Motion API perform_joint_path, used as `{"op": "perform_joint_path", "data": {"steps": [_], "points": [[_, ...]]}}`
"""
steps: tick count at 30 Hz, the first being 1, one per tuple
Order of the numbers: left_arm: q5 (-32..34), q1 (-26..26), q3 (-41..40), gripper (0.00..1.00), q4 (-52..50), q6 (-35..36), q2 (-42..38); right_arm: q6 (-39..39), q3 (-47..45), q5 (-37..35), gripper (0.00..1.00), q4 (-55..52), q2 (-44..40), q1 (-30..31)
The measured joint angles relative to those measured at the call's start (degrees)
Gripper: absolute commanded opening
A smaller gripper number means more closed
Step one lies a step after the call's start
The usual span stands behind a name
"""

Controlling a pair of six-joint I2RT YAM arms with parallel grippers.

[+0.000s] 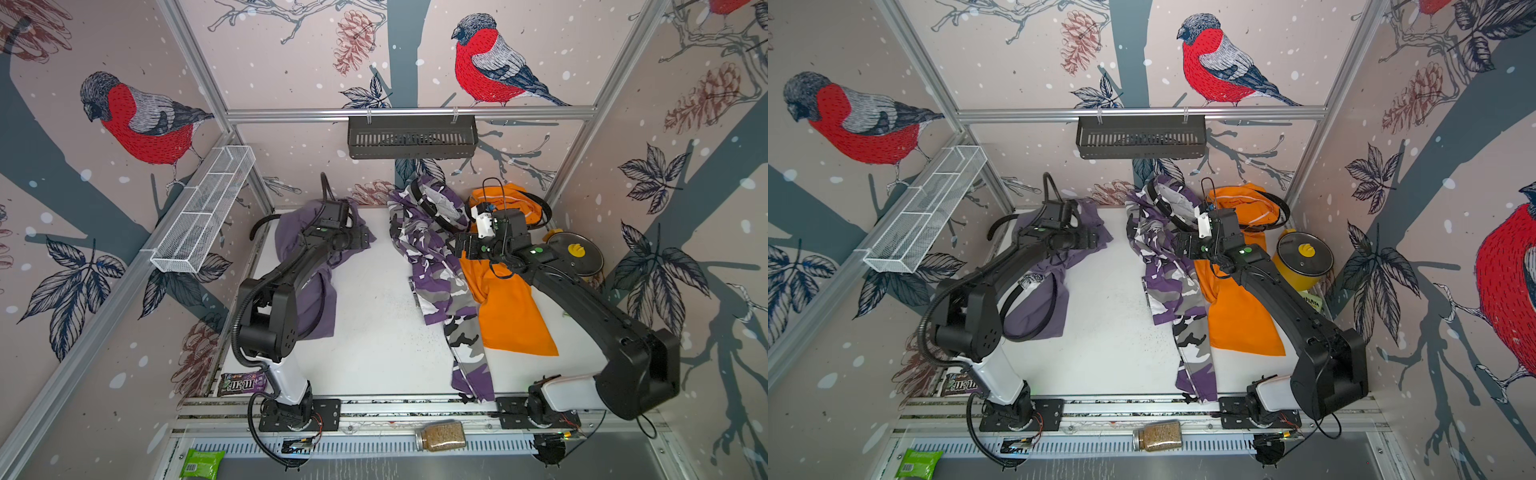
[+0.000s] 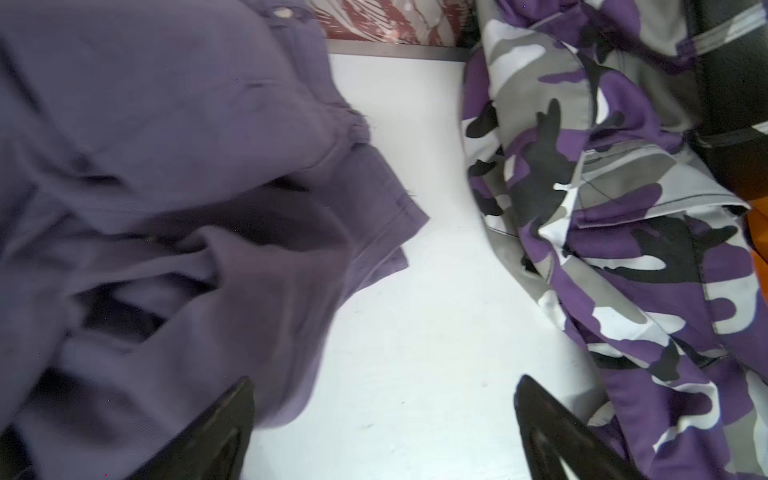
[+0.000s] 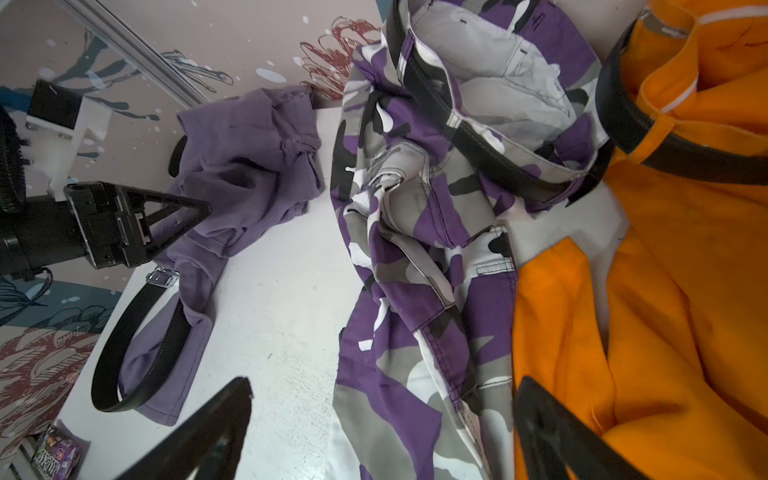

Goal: Remove the belt from the trousers
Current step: Place the trousers at the corner of the board, then adjust the trousers at the center of the board.

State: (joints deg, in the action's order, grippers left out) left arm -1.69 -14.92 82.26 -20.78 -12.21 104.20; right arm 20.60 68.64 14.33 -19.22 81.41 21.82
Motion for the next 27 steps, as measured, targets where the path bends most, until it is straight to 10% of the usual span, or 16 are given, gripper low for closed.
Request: {"op": "perform_joint_path", "data": {"steps": [17, 27], "points": [[-1.81, -1.31, 14.73, 0.26, 6.14, -3.13, 25.75, 0.24, -3.5, 1.81, 0.99, 3.02, -0.22, -0.04], [1.92, 3.32, 14.38, 0.21, 5.51, -6.88, 25.94, -0.04, -1.49, 0.96, 1.0, 4.24, 5.62, -0.7]]}}
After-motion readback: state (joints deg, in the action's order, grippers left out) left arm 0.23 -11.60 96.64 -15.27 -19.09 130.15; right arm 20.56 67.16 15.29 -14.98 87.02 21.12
